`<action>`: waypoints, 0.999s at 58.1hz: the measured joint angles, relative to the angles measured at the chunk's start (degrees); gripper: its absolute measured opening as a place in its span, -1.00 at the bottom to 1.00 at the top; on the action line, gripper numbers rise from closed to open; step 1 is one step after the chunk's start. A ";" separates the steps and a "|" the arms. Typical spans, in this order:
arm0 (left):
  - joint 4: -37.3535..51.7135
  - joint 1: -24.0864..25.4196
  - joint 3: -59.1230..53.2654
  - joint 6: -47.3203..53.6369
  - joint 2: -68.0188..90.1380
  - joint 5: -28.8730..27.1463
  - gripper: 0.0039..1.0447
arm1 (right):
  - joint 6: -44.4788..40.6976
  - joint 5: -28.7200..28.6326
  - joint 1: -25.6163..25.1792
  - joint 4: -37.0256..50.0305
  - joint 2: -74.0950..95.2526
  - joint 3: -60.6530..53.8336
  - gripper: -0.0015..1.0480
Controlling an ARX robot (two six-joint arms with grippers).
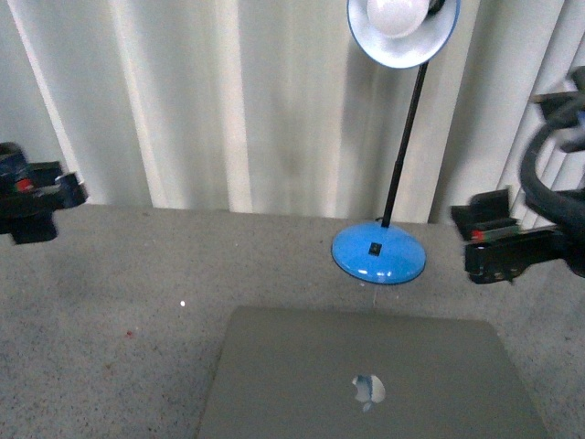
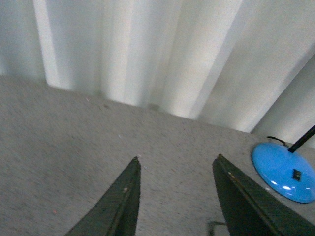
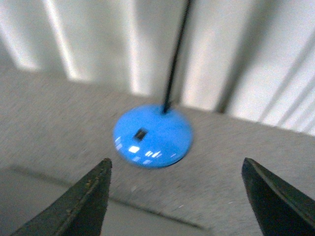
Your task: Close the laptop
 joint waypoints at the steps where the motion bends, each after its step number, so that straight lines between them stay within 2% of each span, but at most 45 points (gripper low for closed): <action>1: 0.35 0.26 -1.01 1.25 -1.14 0.17 -0.42 | 0.52 2.95 -0.04 3.89 -0.13 -1.68 0.46; 4: 0.66 0.98 -3.21 3.37 -3.74 0.83 -0.59 | 1.49 8.52 -0.48 11.32 -1.66 -5.40 0.29; 10: 0.44 2.43 -7.48 5.51 -8.22 1.60 -0.94 | 2.56 9.11 -2.14 15.43 -7.41 -10.38 -0.05; 25: -3.56 4.81 -15.47 6.78 -19.85 4.11 -0.94 | 2.86 6.36 -4.70 13.05 -18.73 -20.11 -0.93; 30: -5.75 5.40 -17.49 6.97 -23.98 4.85 -0.94 | 3.02 5.66 -5.53 11.34 -22.86 -22.47 -0.94; 33: -7.61 7.54 -18.71 7.15 -26.97 8.33 -0.94 | 3.06 5.22 -5.99 9.90 -25.57 -23.87 -0.94; 35: -8.35 8.15 -19.17 7.15 -28.20 8.74 -0.94 | 3.06 5.05 -6.23 9.18 -26.93 -24.50 -0.94; 39: -11.28 9.35 -20.61 7.17 -32.70 8.66 -0.94 | 3.08 1.27 -9.29 6.47 -31.47 -26.36 -0.94; 58: -23.65 9.44 -23.41 7.19 -48.26 8.90 -0.94 | 3.19 1.05 -10.27 -5.18 -47.23 -30.36 -0.94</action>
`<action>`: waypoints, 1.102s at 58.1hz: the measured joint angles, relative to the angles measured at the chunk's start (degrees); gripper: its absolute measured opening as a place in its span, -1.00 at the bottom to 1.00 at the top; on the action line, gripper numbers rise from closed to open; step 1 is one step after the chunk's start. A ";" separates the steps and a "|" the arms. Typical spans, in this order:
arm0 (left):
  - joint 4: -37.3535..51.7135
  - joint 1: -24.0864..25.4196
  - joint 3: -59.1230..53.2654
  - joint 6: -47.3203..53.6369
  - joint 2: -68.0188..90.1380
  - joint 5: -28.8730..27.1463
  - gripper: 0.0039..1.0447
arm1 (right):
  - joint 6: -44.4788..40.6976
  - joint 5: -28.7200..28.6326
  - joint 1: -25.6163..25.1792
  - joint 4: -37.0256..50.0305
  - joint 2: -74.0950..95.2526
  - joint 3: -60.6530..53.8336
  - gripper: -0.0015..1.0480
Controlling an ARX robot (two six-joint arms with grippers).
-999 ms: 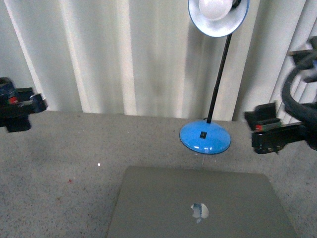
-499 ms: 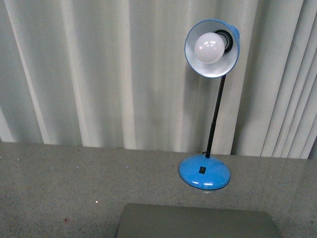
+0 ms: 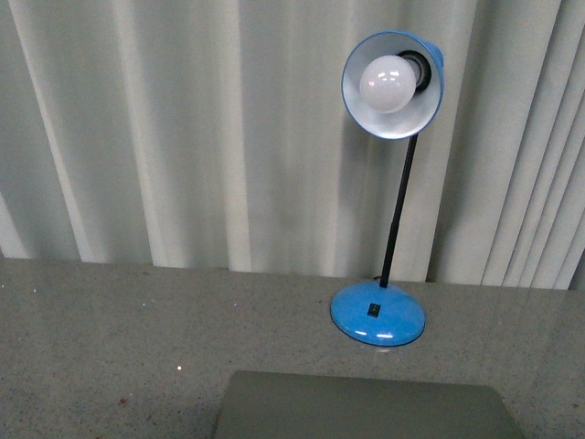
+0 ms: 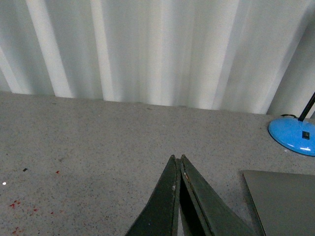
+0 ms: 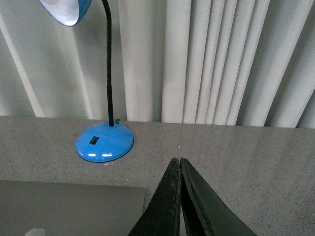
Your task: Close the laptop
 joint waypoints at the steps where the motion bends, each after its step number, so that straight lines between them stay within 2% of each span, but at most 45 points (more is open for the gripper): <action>1: -0.50 0.00 0.00 -0.02 -0.57 0.02 -0.94 | 0.00 -0.02 0.00 -0.66 -0.85 -0.15 -0.94; 44: -24.48 0.00 -0.11 -0.02 -26.73 0.04 -0.94 | 0.00 -0.15 -0.04 -26.23 -29.09 -1.42 -0.94; 64: -31.74 0.00 -0.11 -0.02 -33.92 0.04 -0.94 | 0.00 -0.15 -0.04 -34.05 -36.96 -1.42 -0.94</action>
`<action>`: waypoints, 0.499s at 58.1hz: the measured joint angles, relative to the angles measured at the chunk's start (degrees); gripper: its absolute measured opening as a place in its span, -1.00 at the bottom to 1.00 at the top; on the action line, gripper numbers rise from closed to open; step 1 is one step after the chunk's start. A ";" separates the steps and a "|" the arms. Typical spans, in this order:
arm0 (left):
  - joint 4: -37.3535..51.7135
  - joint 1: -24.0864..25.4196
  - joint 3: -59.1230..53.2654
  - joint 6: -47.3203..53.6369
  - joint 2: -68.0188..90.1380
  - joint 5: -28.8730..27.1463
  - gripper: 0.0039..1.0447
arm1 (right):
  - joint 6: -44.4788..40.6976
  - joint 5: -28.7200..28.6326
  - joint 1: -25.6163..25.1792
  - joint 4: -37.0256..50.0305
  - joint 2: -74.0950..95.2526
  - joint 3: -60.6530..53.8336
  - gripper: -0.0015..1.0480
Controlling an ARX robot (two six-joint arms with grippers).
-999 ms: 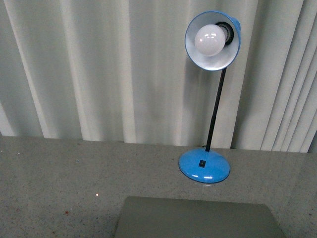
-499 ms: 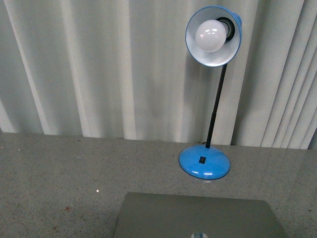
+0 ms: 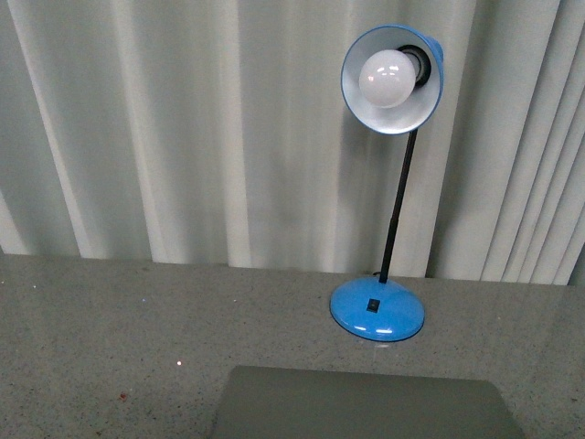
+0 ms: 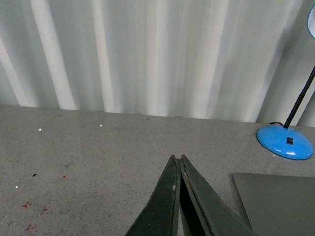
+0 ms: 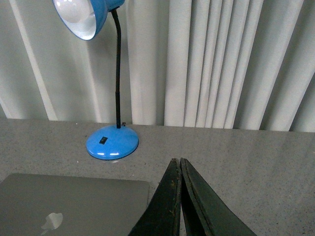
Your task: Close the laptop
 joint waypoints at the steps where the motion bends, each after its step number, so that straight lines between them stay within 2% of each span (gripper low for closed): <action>1: -0.28 0.00 0.00 0.00 -0.28 0.00 -0.94 | 0.02 0.00 0.00 -0.33 -0.31 0.00 -0.94; 6: -1.38 0.00 0.00 0.00 -1.36 0.00 -0.94 | 0.02 0.00 0.00 -1.57 -1.60 0.00 -0.94; 10: -8.44 0.00 0.02 0.02 -6.60 0.09 -0.94 | 0.02 0.00 0.00 -2.49 -2.56 0.00 -0.94; 12: -11.02 0.00 0.02 0.02 -9.79 0.00 -0.94 | 0.02 0.02 0.00 -6.34 -5.46 0.04 -0.94; 15: -11.08 0.00 0.02 0.02 -10.99 0.00 -0.94 | 0.00 -0.04 -0.04 -12.35 -10.78 0.02 -0.94; 29: -11.34 0.00 0.02 -0.02 -10.99 0.00 -0.93 | 0.02 -0.04 -0.04 -12.72 -12.33 0.02 -0.94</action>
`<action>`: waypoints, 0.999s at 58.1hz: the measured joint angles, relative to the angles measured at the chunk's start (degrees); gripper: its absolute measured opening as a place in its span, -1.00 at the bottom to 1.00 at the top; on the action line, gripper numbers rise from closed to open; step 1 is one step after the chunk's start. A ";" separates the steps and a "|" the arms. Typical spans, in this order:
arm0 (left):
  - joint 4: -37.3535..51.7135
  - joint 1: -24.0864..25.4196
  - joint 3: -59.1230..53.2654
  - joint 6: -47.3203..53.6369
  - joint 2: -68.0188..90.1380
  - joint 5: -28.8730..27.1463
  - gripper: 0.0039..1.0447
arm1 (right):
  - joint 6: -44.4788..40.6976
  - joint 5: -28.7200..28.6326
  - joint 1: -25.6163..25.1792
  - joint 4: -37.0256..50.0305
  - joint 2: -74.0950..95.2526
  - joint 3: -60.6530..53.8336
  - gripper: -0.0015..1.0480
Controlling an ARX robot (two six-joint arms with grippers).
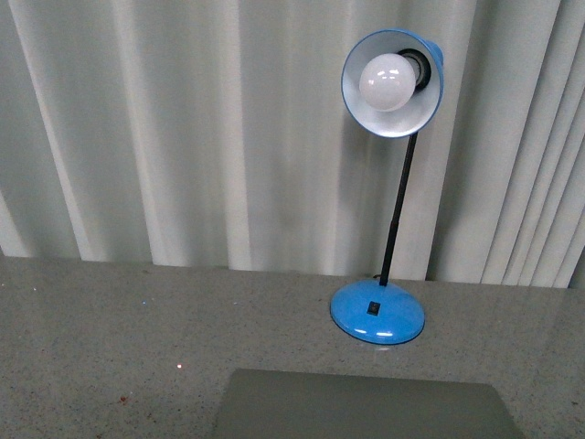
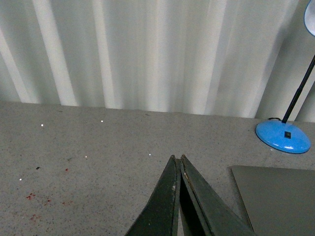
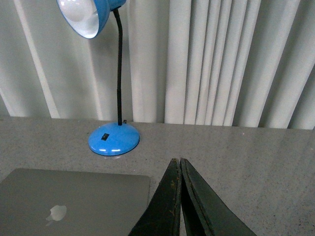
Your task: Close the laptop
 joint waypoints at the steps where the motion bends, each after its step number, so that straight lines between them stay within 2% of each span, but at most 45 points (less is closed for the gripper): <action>1: 0.00 0.00 0.00 0.04 0.00 0.00 -0.88 | -0.07 0.00 0.00 0.00 0.00 0.00 -0.93; 16: 0.00 0.00 0.00 0.04 0.00 0.00 0.01 | -0.02 0.00 0.00 0.00 0.00 0.00 -0.06; 20: 0.00 0.00 0.00 0.04 0.00 0.00 0.40 | -0.02 0.00 0.00 0.00 0.00 0.00 0.31; 27: 0.00 0.00 0.00 0.09 0.00 0.00 0.91 | 0.00 0.00 0.00 0.00 0.00 0.00 0.84; 29: 0.00 0.00 0.00 0.15 0.00 0.00 0.89 | 0.02 0.00 0.00 0.00 0.00 0.00 0.90; 33: 0.00 0.00 0.00 0.15 0.00 0.00 0.87 | 0.00 0.00 0.00 0.00 0.00 0.00 0.84; 58: 0.00 0.00 0.00 0.17 0.00 0.00 0.87 | 0.00 0.00 0.00 0.00 0.00 0.00 0.86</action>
